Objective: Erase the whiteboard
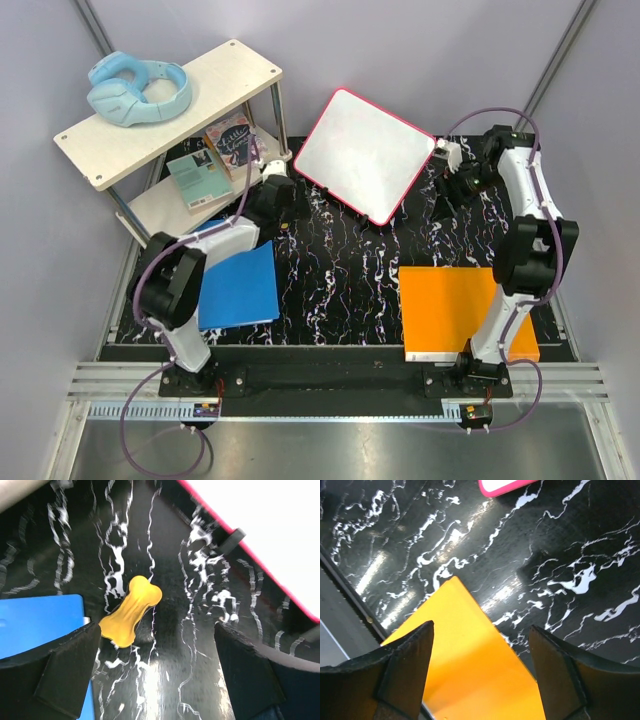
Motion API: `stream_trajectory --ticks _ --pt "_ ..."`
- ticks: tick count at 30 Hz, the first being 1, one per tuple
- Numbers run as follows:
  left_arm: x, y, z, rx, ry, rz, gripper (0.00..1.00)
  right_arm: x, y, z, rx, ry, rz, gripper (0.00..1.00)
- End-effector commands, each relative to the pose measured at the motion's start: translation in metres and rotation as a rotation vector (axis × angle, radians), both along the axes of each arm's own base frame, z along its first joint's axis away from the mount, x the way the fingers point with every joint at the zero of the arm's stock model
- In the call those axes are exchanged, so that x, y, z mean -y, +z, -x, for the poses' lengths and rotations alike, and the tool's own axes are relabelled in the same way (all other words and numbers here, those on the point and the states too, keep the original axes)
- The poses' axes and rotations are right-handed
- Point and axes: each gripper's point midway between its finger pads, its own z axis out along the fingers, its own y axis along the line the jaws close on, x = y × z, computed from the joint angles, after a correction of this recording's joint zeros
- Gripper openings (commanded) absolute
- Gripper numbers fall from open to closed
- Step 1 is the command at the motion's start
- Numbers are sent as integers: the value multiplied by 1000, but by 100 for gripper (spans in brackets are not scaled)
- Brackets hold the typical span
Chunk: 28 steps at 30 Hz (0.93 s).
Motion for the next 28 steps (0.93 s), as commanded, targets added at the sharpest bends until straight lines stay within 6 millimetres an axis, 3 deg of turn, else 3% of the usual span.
stream_trajectory --ticks 1,2,4,5,7,8,12,17,18,19,20,21,22,23,24,25,27,28 --pt "-4 70 3 172 -51 -25 99 -15 47 5 95 -71 -70 86" --pt "-6 84 7 202 -57 -23 99 -16 50 4 106 -85 -79 87" --pt "-9 88 17 212 -89 -42 99 -20 63 3 139 -111 -99 88" --pt "-11 103 23 244 -96 -26 99 -22 68 3 149 -116 -115 88" --pt "-12 104 35 253 -122 -10 99 -30 79 7 164 -114 -144 90" --pt "-13 119 42 290 -133 12 99 -35 81 9 163 -109 -156 91" --pt "-18 134 66 321 -175 38 99 -58 91 22 171 -83 -173 100" --pt "-45 152 87 381 -82 58 99 -90 103 27 173 -114 -260 100" --pt "-54 149 90 375 -44 37 99 -92 111 14 244 -133 -283 100" --pt "-61 154 93 390 -25 32 99 -89 104 10 248 -176 -273 100" --pt "-65 153 95 392 -19 14 99 -89 114 8 256 -254 -295 100" --pt "-71 150 97 390 4 -4 99 -86 127 -13 361 -301 -311 100" --pt "-75 152 99 399 20 -5 99 -72 112 -25 381 -425 -260 100" --pt "-78 151 99 398 34 -6 99 -65 124 -30 392 -571 -298 100" --pt "-82 149 100 393 52 -13 99 -56 143 -49 513 -652 -335 100" --pt "-81 148 100 392 48 -12 99 -43 123 -51 524 -736 -304 100" --pt "-75 145 99 379 14 -21 99 -44 149 -48 701 -684 -357 100" --pt "-75 144 98 375 19 -18 99 -46 132 -42 717 -657 -356 100"
